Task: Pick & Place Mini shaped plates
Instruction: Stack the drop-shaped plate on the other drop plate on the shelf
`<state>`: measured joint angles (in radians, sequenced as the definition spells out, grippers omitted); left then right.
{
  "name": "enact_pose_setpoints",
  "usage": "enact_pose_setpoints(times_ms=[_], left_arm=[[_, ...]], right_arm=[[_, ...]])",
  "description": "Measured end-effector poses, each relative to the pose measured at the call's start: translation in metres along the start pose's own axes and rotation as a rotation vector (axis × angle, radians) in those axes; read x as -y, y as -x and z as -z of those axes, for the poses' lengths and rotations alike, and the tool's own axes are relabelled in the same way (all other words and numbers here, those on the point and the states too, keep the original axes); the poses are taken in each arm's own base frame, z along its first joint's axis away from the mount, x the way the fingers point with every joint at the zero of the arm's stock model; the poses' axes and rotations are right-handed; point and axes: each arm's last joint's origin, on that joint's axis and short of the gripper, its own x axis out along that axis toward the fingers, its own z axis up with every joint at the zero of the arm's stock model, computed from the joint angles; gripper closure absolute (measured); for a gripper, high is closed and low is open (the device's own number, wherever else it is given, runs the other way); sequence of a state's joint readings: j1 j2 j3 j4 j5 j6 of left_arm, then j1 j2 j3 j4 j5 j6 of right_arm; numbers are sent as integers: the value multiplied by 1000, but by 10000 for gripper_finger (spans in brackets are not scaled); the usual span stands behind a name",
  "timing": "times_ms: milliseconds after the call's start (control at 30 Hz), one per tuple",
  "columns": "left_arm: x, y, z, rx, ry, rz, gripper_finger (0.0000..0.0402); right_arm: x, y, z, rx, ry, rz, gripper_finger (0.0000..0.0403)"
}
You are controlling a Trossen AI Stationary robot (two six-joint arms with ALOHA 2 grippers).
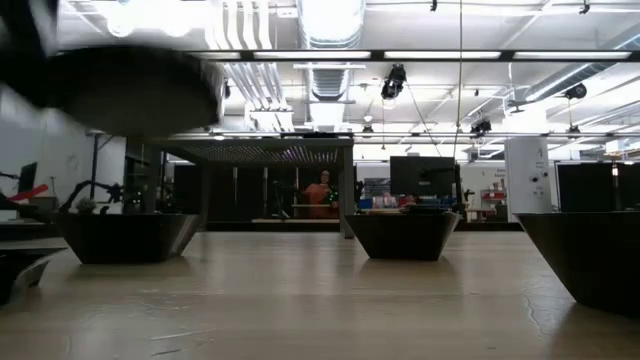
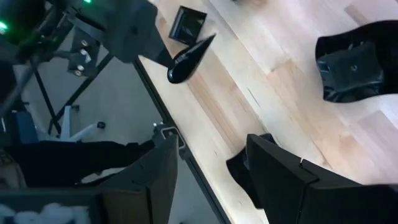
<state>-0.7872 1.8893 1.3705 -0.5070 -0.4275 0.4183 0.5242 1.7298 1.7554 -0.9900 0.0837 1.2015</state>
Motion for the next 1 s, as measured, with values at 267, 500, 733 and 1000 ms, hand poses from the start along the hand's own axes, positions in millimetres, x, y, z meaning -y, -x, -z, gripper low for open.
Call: enact_pose_setpoints(times_ms=[267,500,733,1000], left_arm=[[-39,44,22,-50,-24,-52,401],[-86,72,58,-80,-10,-121,401],[-135,88,104,-167,87,-186,401],[-179,90,162,-303,232,-245,402]], right_arm=[[-2,0,1,68,2,8,216],[-3,1,0,100,15,7,216],[-4,1,0,102,90,5,216],[-4,1,0,107,133,1,216]])
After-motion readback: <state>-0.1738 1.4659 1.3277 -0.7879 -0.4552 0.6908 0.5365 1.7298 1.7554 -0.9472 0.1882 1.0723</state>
